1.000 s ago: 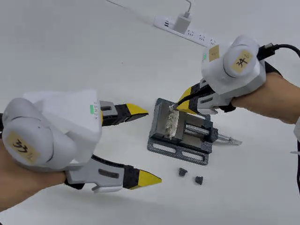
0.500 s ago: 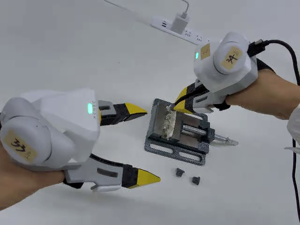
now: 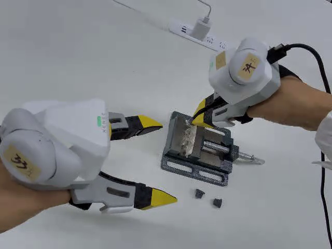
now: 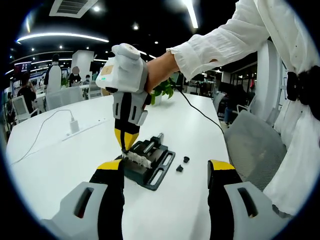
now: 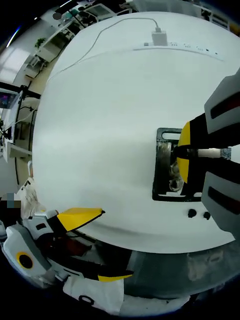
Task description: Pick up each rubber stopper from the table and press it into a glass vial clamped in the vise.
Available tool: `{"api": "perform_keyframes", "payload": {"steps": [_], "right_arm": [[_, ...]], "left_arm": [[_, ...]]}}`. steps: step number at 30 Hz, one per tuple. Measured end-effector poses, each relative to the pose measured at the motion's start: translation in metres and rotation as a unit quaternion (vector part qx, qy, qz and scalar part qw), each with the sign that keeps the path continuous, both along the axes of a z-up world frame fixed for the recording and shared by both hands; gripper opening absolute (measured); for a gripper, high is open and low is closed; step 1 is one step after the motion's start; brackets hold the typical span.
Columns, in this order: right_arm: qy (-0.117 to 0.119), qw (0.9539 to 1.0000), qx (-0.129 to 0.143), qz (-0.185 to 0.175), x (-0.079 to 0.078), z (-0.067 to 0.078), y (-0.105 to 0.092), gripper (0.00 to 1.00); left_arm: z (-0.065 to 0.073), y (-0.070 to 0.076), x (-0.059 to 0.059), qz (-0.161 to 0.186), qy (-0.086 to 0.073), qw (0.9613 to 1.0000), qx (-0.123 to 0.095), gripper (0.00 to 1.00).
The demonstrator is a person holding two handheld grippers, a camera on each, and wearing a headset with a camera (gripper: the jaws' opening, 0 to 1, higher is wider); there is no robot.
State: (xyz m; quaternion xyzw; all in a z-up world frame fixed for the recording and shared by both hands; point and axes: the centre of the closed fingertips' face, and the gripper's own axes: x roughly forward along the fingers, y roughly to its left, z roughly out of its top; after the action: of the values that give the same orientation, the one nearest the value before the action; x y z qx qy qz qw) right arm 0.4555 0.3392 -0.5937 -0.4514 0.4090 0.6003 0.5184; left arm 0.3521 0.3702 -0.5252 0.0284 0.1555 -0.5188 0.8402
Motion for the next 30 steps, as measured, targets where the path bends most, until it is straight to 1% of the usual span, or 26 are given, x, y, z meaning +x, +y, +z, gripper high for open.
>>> {"api": "perform_keyframes", "payload": {"steps": [4,8,11,16,20,22,24,26,27,28,30], "right_arm": [[0.0,1.0,-0.004,-0.003,0.001,-0.002,-0.001,0.0],[0.004,0.9999,-0.007,-0.008,0.002,-0.003,0.0,0.0],[0.002,1.0,-0.006,-0.006,0.003,-0.003,-0.001,0.0],[0.0,0.9999,0.0,-0.017,0.004,-0.003,-0.001,0.0],[-0.008,0.9997,0.009,-0.02,0.004,-0.004,-0.003,0.0],[-0.005,0.9993,0.017,-0.034,0.005,-0.003,-0.003,0.0],[-0.006,0.9994,0.015,-0.03,0.006,-0.003,-0.003,0.0],[-0.01,0.9989,0.014,-0.043,0.006,-0.003,-0.004,0.0],[-0.011,0.999,0.015,-0.04,0.005,-0.003,-0.004,0.0],[-0.016,0.9989,0.021,-0.039,0.004,-0.003,-0.004,0.0],[-0.02,0.9981,0.031,-0.049,0.004,-0.002,-0.005,0.0]], "left_arm": [[0.001,0.001,0.002,0.003,-0.002,1.0,-0.001,0.66],[0.002,-0.001,0.004,0.002,-0.004,1.0,-0.001,0.66],[0.004,-0.003,0.004,0.001,-0.006,1.0,-0.003,0.66],[0.005,-0.008,0.002,-0.004,-0.007,1.0,-0.001,0.66],[0.007,-0.01,0.001,-0.007,-0.008,0.9999,0.002,0.66],[0.009,-0.01,0.0,-0.008,-0.01,0.9999,0.004,0.66],[0.011,-0.01,-0.001,-0.01,-0.01,0.9999,0.006,0.66],[0.012,-0.01,-0.003,-0.012,-0.012,0.9998,0.012,0.66],[0.013,-0.01,-0.003,-0.012,-0.013,0.9998,0.013,0.66],[0.014,-0.009,-0.004,-0.011,-0.013,0.9998,0.013,0.66],[0.015,-0.009,-0.005,-0.012,-0.014,0.9997,0.016,0.66]]}}
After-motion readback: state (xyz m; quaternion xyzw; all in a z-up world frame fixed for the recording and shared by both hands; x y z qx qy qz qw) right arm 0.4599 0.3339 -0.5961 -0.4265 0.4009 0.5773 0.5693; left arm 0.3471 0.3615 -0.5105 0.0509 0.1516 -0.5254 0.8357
